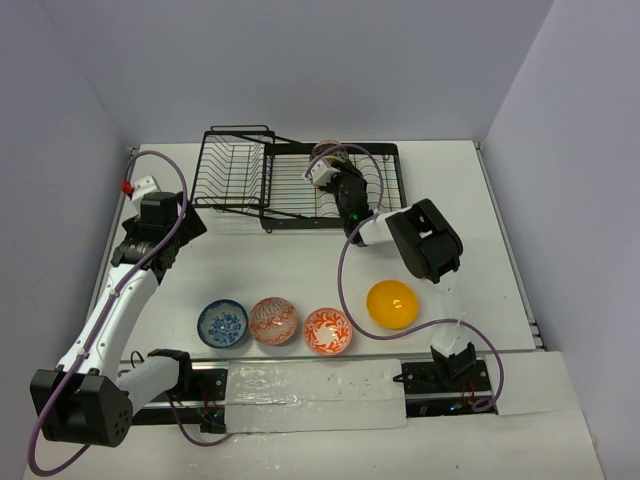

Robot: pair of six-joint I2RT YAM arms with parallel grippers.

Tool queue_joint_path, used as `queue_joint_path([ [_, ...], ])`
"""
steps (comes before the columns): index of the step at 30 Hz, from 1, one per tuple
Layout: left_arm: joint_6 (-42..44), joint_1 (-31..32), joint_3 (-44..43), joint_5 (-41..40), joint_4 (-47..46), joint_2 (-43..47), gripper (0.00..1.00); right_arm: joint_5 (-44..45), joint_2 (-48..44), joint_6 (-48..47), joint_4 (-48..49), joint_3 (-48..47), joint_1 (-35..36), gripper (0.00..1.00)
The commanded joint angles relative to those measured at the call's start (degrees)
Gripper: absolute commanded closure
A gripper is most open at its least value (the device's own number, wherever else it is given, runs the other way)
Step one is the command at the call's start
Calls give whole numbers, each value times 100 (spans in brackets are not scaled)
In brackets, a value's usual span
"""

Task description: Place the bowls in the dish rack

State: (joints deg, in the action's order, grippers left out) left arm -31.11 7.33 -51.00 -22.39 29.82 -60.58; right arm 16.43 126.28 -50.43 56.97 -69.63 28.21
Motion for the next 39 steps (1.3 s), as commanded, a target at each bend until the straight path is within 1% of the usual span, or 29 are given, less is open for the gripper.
queue_joint_path([
  [1, 0, -21, -68, 33, -100, 107, 1, 115, -209, 192, 34, -201, -8, 52],
  [6, 0, -30, -59, 42, -117, 125, 1, 177, -384, 262, 7, -69, 1, 48],
  [13, 18, -56, -41, 112, -170, 151, 1, 247, -832, 709, -493, 72, 9, 43],
  [16, 26, -92, -32, 121, -179, 169, 1, 195, -1025, 990, -976, 54, 36, 27],
  [17, 26, -100, -24, 130, -187, 169, 1, 203, -1087, 1070, -1238, 46, 71, 25],
  [18, 26, -109, -24, 121, -187, 178, 1, 177, -1157, 1184, -1293, 98, 88, 25],
  [21, 35, -118, -6, 112, -196, 204, 1, -7, -1509, 1632, -1767, 221, 115, 12],
  [22, 35, -109, -6, 104, -196, 222, 1, -156, -1666, 1816, -1925, 239, 124, 0],
  [24, 35, -118, 3, 112, -214, 239, 1, -52, -1782, 1967, -2216, 274, 159, 0],
  [28, 35, -118, 20, 69, -223, 257, 1, -139, -2404, 2642, -2620, 485, 168, 0],
  [30, 35, -118, 12, 68, -223, 257, 1, -78, -2625, 2872, -2980, 538, 220, 0],
  [33, 26, -118, 29, 33, -214, 222, 1, 413, -3064, 3109, -3647, 485, 545, 0],
  [34, 26, -118, 29, 16, -205, 204, 1, 414, -3326, 3354, -4102, 468, 702, 0],
  [35, 26, -127, 29, -2, -205, 187, 1, 414, -3486, 3521, -4341, 415, 791, 0],
  [36, 18, -118, 29, -2, -214, 169, 1, 379, -3635, 3906, -4552, 397, 861, 0],
  [38, 0, -118, 29, 16, -196, 143, 1, 91, -4066, 4426, -5404, 179, 1037, 0],
  [39, 0, -118, 29, 7, -179, 108, 1, -94, -4294, 5055, -5694, 73, 1090, 0],
])
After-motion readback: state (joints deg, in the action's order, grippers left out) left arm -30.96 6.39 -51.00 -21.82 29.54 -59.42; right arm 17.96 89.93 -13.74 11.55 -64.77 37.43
